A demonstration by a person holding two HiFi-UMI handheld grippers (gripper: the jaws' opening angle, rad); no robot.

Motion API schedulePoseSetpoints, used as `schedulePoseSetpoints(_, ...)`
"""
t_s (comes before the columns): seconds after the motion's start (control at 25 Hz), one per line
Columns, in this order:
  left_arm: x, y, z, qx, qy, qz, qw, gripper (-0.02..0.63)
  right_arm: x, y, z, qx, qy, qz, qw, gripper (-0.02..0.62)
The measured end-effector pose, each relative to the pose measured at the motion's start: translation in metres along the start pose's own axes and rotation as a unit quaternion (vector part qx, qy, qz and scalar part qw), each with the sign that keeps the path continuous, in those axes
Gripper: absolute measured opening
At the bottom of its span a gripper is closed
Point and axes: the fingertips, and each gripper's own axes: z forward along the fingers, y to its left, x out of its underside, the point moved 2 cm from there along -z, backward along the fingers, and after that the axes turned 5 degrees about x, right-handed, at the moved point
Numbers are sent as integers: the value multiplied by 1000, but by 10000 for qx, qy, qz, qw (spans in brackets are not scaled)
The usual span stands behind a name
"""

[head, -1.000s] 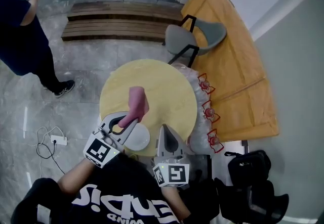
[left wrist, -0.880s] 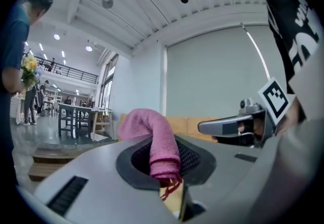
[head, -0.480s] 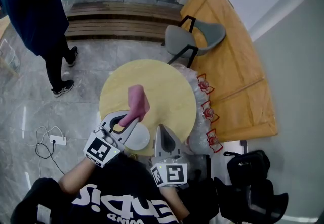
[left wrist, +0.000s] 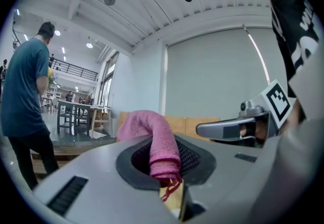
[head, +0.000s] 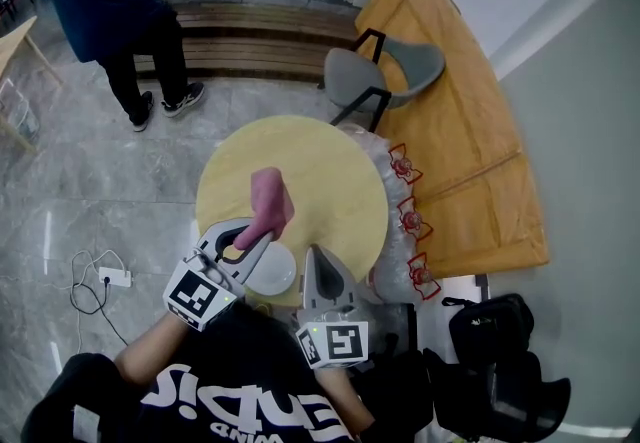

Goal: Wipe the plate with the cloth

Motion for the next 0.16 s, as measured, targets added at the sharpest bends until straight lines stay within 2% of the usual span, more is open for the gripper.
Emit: schedulePoseSetpoints(0.16,1,1,0,-8,46,-61,10000,52,0,3,2,-81,-10,-3,10000,21)
